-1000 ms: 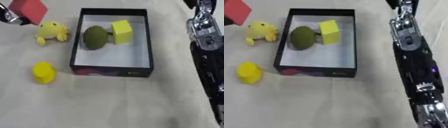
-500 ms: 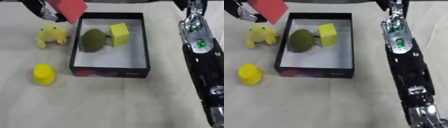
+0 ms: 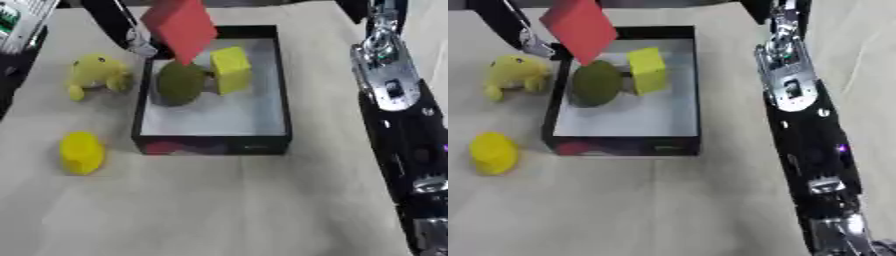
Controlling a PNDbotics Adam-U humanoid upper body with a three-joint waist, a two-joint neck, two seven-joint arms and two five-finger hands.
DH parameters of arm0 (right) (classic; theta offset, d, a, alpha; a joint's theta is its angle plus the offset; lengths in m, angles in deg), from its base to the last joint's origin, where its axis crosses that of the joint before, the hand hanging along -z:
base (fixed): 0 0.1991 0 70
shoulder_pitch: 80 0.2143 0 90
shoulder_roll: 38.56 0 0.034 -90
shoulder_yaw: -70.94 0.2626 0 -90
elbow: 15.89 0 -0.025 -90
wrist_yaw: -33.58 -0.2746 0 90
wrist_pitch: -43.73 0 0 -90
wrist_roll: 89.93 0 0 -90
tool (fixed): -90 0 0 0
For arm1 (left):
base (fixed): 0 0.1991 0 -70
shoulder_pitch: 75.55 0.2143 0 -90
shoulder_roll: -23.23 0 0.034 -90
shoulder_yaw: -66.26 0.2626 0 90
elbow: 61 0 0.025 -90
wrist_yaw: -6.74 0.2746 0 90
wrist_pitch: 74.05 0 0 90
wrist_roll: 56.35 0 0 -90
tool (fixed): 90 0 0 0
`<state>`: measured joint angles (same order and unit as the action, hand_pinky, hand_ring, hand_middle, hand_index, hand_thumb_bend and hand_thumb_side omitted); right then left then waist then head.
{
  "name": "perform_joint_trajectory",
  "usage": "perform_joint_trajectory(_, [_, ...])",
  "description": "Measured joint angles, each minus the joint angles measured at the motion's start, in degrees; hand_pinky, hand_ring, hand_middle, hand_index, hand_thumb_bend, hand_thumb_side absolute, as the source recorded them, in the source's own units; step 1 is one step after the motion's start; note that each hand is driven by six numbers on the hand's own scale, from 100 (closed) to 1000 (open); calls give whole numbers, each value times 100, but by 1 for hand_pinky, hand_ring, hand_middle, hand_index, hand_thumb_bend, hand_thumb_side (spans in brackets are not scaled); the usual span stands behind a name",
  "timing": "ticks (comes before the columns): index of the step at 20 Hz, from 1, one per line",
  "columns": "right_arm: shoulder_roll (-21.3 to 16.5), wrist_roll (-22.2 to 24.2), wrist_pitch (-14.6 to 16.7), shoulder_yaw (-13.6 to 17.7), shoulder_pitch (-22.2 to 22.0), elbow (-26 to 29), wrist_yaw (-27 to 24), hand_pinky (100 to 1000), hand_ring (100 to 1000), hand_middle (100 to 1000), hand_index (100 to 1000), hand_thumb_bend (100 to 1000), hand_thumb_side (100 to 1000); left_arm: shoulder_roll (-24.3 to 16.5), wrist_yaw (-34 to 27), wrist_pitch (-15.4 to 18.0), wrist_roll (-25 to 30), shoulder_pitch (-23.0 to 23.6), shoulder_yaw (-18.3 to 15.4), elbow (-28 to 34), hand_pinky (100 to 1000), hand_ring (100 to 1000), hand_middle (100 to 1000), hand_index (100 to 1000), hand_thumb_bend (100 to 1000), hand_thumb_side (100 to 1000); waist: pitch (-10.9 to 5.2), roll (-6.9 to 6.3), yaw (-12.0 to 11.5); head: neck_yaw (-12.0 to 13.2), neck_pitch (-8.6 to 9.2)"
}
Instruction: Pick up objects on the table and place them in the box.
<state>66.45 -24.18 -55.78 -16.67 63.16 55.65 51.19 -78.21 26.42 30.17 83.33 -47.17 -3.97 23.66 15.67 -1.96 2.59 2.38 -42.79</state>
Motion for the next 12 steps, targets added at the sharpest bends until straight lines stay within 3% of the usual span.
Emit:
perform_joint_trajectory(5, [51, 11, 5, -3, -3, 63, 31, 799, 734, 726, 830, 279, 367, 328, 114, -49, 49, 10, 201, -373, 585, 567, 581, 678, 360, 100, 0, -20, 68, 26, 0])
perform_joint_trajectory(12, [129, 29, 15, -30, -12, 153, 74, 798, 734, 726, 829, 280, 366, 681, 566, -25, 25, 61, 329, -968, 605, 576, 585, 682, 489, 100, 0, -31, 127, 36, 0])
